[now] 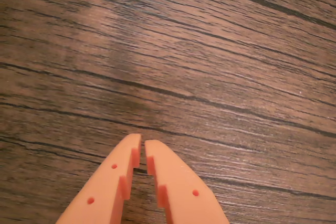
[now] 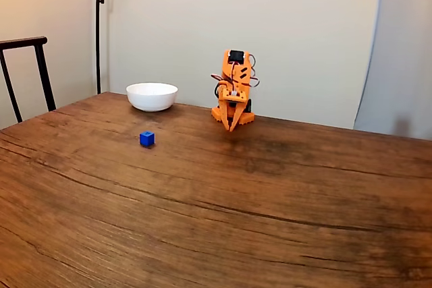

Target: Grasp the cube and drop it in the bowl

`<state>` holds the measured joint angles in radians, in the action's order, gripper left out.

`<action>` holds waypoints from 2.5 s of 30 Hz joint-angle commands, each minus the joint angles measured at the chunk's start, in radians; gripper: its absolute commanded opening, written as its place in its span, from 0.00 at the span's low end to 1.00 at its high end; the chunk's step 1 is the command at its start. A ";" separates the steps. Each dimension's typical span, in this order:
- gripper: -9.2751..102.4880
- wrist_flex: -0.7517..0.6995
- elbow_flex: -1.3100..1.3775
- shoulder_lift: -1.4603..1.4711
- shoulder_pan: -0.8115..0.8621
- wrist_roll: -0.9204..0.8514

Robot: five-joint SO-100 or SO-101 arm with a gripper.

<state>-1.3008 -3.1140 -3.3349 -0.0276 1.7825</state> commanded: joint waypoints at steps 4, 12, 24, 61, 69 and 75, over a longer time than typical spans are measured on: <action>0.08 0.017 0.021 0.012 0.011 -0.012; 0.08 -0.040 0.350 0.023 0.055 -0.060; 0.08 -0.097 0.801 0.410 0.350 -0.017; 0.31 -0.051 1.698 1.727 0.552 0.037; 0.50 -0.006 1.694 1.804 0.568 0.133; 0.53 -0.002 1.703 1.890 0.568 0.135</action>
<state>-1.3162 -1.4511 -1.4465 0.5369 1.9129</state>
